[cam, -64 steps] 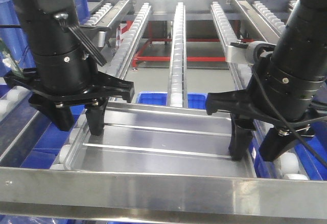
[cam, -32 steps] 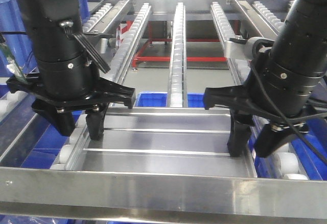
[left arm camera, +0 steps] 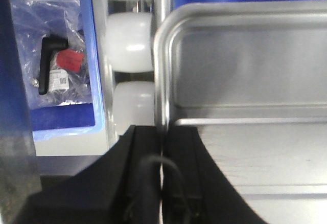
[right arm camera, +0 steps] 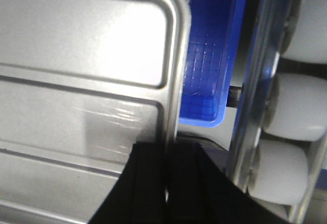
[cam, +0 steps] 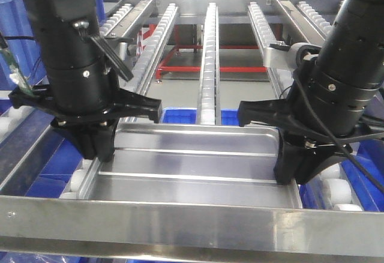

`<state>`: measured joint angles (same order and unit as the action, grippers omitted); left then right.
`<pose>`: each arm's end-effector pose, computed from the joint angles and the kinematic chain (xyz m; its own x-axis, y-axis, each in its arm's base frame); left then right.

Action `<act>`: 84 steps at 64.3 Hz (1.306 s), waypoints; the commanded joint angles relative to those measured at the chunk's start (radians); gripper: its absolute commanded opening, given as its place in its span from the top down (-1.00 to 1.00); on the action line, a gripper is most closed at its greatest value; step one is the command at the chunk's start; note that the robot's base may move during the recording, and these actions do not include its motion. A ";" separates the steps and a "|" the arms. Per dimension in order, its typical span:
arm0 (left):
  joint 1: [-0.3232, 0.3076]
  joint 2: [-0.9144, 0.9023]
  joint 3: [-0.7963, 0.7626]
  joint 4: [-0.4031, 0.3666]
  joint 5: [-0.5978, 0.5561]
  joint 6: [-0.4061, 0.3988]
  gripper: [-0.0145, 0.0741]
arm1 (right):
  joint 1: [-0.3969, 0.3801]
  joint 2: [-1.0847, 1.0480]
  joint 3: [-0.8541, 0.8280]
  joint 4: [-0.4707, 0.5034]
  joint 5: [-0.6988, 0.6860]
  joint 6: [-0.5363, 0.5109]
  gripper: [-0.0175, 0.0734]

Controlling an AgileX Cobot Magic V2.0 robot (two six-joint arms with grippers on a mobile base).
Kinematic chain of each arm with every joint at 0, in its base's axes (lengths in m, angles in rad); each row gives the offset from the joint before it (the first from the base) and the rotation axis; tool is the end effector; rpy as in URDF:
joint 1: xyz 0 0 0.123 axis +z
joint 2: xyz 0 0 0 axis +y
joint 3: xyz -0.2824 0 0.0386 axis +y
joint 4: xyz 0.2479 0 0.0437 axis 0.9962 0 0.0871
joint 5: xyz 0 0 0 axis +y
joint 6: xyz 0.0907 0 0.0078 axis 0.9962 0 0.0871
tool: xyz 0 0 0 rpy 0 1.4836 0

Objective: Grab silver tray and stack on right shelf
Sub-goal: 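Close both grippers on the silver tray's side rims, then lift the silver tray up off the rollers with both grippers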

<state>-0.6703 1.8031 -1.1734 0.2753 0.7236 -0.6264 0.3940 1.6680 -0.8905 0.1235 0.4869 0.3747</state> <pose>0.2900 -0.2089 0.1933 -0.9088 0.2111 -0.3599 0.2161 0.9760 0.0269 0.2825 0.1232 0.1737 -0.9417 0.1115 -0.3173 0.0388 0.9732 0.2269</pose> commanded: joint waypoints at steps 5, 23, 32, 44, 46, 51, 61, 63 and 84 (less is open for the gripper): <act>-0.003 -0.119 -0.056 0.039 0.026 0.009 0.90 | -0.004 -0.107 -0.045 -0.027 0.014 -0.011 0.47; -0.003 -0.266 -0.069 0.050 0.037 0.007 0.90 | -0.004 -0.258 -0.126 -0.084 0.094 -0.011 0.47; -0.008 -0.354 -0.069 0.050 0.059 0.003 0.90 | -0.004 -0.349 -0.132 -0.094 0.121 -0.006 0.47; -0.065 -0.458 -0.060 0.050 0.072 -0.026 0.90 | -0.003 -0.463 -0.132 -0.130 0.228 -0.001 0.47; -0.081 -0.471 -0.054 0.051 0.074 -0.033 0.90 | -0.003 -0.479 -0.132 -0.138 0.249 0.002 0.47; -0.128 -0.496 -0.029 0.078 0.088 -0.078 0.90 | -0.003 -0.523 -0.132 -0.168 0.284 0.016 0.47; -0.228 -0.510 0.005 0.114 0.164 -0.130 0.90 | -0.003 -0.597 -0.132 -0.190 0.363 0.023 0.47; -0.244 -0.510 0.005 0.118 0.177 -0.135 0.90 | -0.003 -0.610 -0.131 -0.190 0.375 0.023 0.47; -0.307 -0.510 0.005 0.220 0.178 -0.253 0.90 | -0.003 -0.653 -0.073 -0.190 0.392 0.023 0.47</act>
<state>-0.9718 1.3269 -1.1480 0.4132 0.8728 -0.8881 0.3970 1.0372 -0.9447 -0.0095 0.9330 0.3997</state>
